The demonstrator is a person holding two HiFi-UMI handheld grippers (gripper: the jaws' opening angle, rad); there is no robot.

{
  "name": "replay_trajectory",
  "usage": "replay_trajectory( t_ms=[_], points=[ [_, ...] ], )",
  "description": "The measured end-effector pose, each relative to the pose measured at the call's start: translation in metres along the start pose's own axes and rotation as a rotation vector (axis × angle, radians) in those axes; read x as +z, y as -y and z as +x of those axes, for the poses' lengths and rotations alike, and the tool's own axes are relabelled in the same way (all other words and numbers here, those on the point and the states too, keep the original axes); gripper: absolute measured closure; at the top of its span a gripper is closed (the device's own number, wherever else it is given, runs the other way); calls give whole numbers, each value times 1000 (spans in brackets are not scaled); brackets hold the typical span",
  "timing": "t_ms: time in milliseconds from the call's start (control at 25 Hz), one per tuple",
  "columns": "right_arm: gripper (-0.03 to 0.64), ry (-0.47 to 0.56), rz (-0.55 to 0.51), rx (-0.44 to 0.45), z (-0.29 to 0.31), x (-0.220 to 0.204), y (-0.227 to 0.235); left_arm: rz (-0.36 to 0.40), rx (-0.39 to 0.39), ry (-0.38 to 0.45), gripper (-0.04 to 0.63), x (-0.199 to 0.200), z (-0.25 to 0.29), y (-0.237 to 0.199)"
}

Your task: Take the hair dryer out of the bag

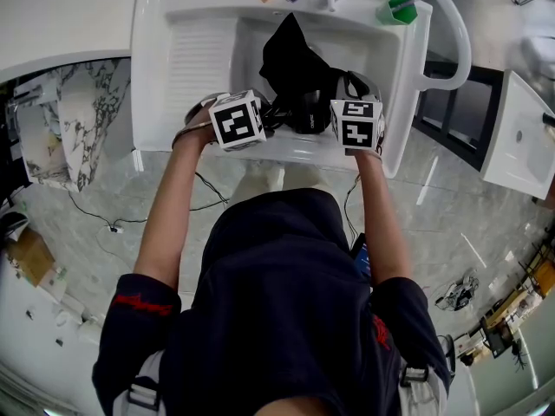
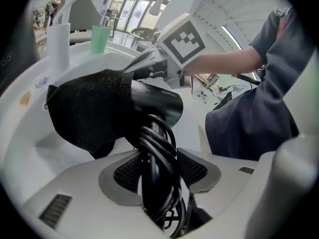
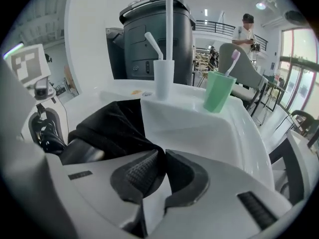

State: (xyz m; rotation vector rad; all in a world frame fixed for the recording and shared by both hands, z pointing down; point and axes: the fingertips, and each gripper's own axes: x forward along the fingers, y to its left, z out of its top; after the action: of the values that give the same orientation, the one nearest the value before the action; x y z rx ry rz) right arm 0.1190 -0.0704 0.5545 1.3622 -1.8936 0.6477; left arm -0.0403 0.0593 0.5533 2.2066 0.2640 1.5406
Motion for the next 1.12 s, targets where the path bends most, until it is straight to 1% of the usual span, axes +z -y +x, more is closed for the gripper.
replay_trajectory(
  t_ms=[200, 440, 640, 880, 1040, 1120],
  points=[
    [572, 35, 42, 24, -7, 7, 3, 7, 5, -15, 374, -2, 2, -2],
    [572, 51, 96, 21, -12, 3, 8, 12, 12, -1, 374, 0, 1, -1],
    [572, 46, 98, 9, -14, 1, 7, 8, 28, 15, 374, 1, -3, -1],
    [572, 38, 113, 8, -17, -2, 6, -50, 83, 42, 374, -3, -12, -4],
    [572, 26, 125, 10, -17, -7, 7, -128, 107, 147, 374, 3, -16, -8],
    [572, 25, 121, 13, -17, -6, 5, -160, 128, 176, 374, 2, -19, -11]
  ],
)
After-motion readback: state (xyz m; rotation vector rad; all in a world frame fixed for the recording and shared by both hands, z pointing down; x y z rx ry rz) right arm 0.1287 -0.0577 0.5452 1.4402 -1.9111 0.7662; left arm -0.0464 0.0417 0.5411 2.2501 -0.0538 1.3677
